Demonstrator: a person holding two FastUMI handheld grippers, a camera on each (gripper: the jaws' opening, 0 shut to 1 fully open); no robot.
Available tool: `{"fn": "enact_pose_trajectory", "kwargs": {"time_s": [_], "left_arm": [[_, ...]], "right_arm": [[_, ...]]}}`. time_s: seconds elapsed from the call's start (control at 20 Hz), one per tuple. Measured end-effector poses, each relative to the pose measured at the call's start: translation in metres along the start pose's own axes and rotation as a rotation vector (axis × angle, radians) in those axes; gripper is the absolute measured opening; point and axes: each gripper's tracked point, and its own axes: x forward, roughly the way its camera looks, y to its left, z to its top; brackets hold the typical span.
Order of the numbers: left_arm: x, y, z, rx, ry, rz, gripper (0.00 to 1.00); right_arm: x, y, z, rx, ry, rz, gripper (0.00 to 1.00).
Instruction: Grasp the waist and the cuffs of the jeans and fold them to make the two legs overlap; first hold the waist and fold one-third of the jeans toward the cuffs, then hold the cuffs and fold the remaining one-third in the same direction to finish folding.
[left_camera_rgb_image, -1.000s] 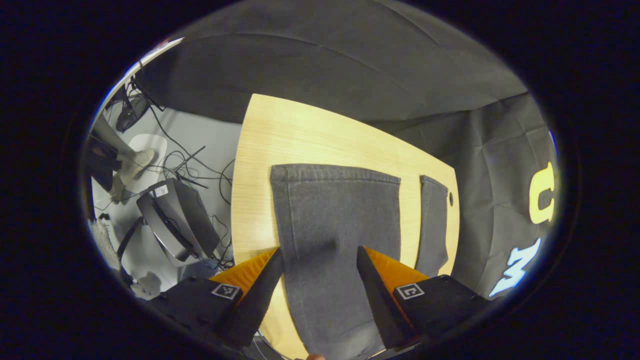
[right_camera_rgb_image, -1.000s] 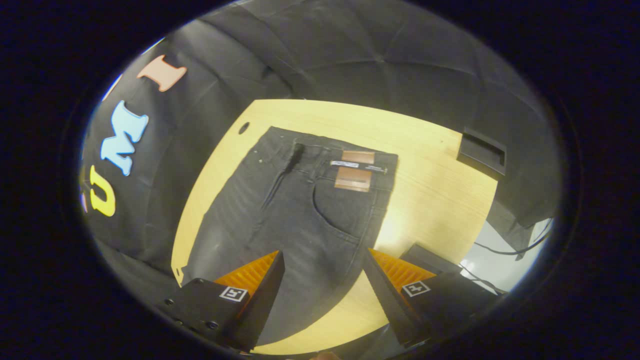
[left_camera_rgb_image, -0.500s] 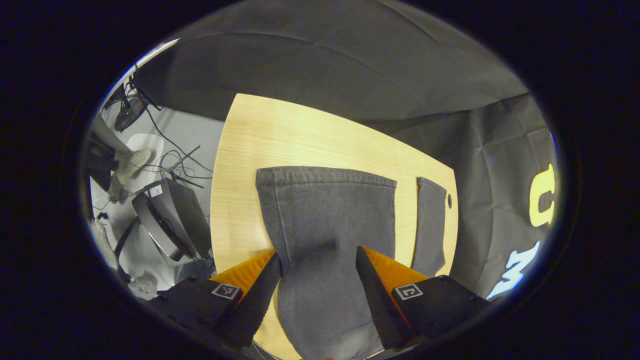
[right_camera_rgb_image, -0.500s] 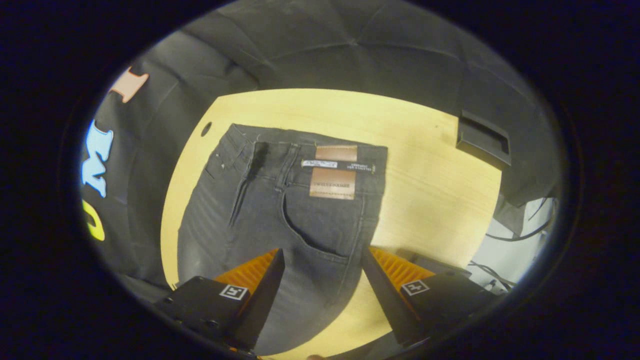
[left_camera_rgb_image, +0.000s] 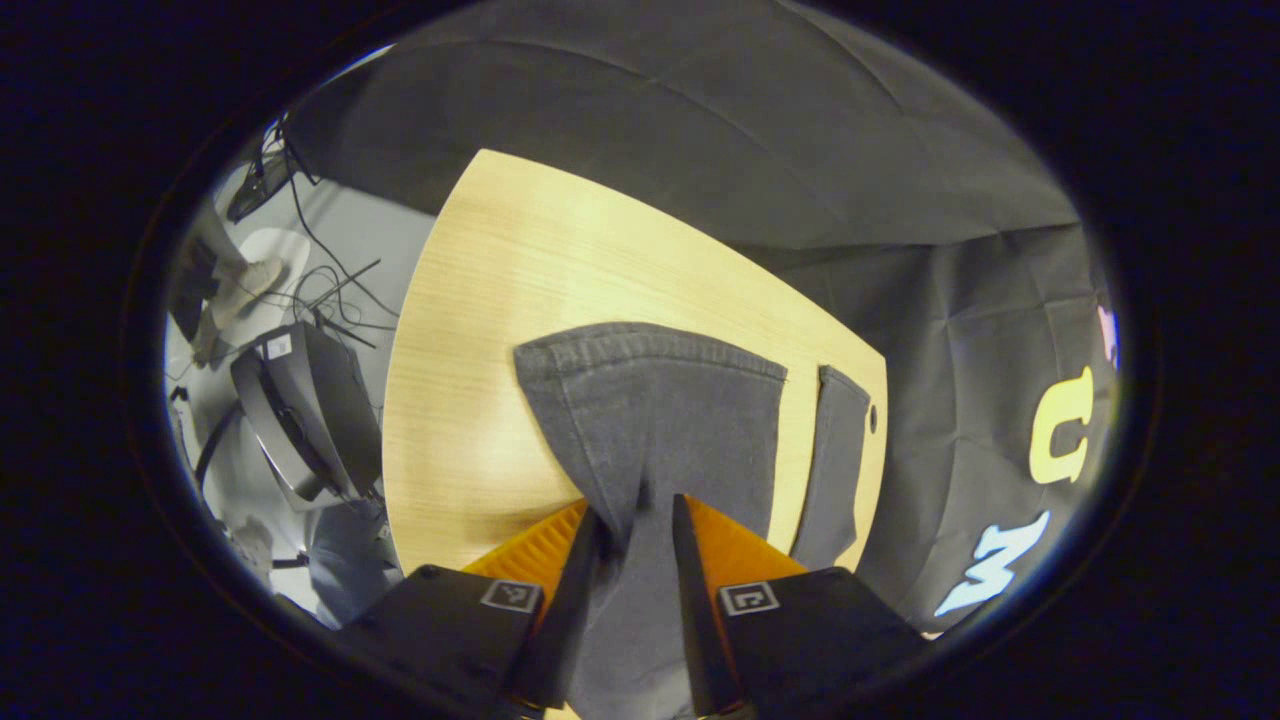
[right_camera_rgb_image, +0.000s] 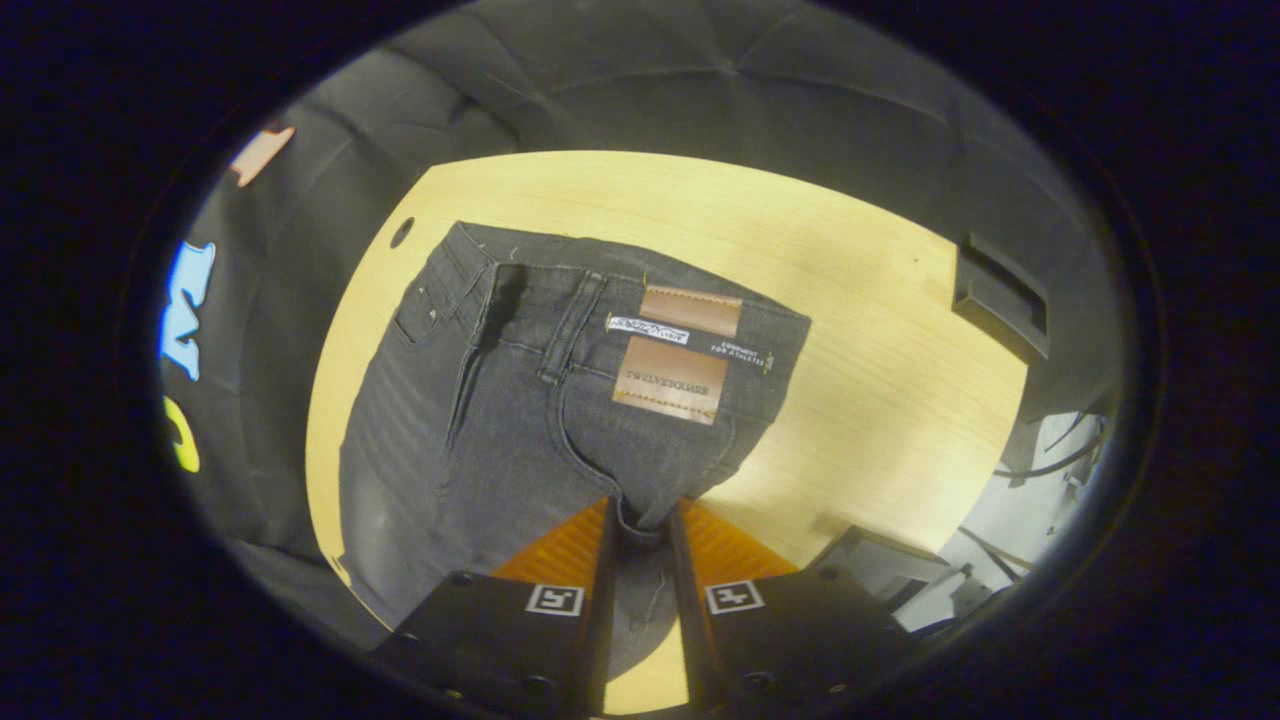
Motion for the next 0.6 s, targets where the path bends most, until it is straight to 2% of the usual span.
{"fn": "enact_pose_trajectory", "kwargs": {"time_s": [0.05,0.1,0.15,0.2,0.35,0.4,0.6], "left_arm": [[-0.001,0.007,0.001,-0.023,0.002,-0.009,0.41],[-0.002,0.011,0.002,-0.036,0.005,-0.017,0.28],[-0.001,0.016,0.003,-0.051,0.011,-0.028,0.23],[-0.002,0.016,0.002,-0.059,0.025,-0.045,0.17],[0.002,0.020,0.004,-0.049,0.049,-0.061,0.16],[-0.004,0.020,0.005,-0.031,0.055,-0.055,0.10],[-0.011,-0.001,0.000,0.014,0.082,-0.065,0.10]], "right_arm": [[0.001,-0.001,-0.001,0.026,0.008,0.032,0.21],[0.000,-0.002,-0.001,0.050,0.011,0.058,0.17],[0.001,-0.002,-0.001,0.064,0.019,0.085,0.11],[0.000,-0.003,-0.002,0.072,0.024,0.112,0.09],[0.002,-0.003,-0.002,0.069,0.028,0.162,0.02],[0.001,-0.003,-0.002,0.059,0.029,0.169,0.02],[-0.013,0.003,0.001,0.051,0.044,0.210,0.01]]}}
